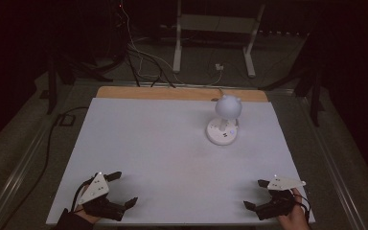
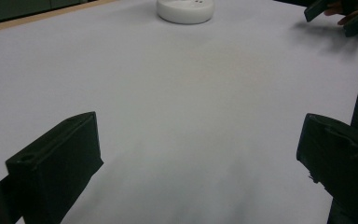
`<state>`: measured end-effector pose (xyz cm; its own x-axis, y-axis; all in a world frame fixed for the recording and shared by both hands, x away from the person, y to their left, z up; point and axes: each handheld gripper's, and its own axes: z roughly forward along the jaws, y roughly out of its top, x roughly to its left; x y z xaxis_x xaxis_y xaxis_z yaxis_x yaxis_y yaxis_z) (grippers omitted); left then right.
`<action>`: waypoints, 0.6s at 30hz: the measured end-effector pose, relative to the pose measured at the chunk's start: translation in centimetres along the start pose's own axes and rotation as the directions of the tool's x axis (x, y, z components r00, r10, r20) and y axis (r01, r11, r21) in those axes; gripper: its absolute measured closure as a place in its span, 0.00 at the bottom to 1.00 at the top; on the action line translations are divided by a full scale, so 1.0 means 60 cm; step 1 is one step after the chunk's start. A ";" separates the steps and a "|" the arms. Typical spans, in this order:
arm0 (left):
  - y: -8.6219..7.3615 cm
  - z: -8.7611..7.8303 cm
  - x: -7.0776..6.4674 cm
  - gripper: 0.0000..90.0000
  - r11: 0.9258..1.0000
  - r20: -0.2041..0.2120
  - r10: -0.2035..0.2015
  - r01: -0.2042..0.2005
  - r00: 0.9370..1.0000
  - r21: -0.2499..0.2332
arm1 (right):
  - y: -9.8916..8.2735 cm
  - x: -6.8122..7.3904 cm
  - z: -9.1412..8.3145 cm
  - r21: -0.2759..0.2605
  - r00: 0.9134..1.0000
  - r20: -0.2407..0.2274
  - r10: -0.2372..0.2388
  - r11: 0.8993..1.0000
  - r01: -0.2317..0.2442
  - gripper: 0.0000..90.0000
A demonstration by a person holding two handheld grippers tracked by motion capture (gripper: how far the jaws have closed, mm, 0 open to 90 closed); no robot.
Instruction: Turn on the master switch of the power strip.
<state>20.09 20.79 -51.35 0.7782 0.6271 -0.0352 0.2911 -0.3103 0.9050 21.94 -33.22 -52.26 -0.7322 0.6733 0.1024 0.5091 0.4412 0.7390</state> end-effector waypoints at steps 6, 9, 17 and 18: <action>0.000 0.001 -0.001 0.00 1.000 0.004 0.004 -0.004 1.000 0.001 | -0.003 0.001 0.010 0.032 0.999 0.019 -0.035 0.999 0.035 0.00; 0.000 0.001 -0.001 0.00 1.000 0.007 0.005 -0.005 1.000 0.001 | 0.001 0.000 0.014 0.030 0.999 0.016 -0.042 0.999 0.041 0.00; 0.000 0.000 -0.001 0.00 1.000 0.008 0.004 -0.004 1.000 0.000 | 0.005 -0.002 0.024 0.045 0.998 0.030 -0.052 0.998 0.051 0.00; 0.000 0.001 -0.001 0.00 1.000 0.010 0.003 -0.003 1.000 0.002 | 0.005 -0.003 0.024 0.048 0.998 0.033 -0.048 0.998 0.046 0.00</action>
<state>20.06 20.72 -51.36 0.7844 0.6191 -0.0364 0.2897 -0.3138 0.9042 22.88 -32.37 -53.03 -0.7402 0.6709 0.0448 0.4959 0.4997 0.7102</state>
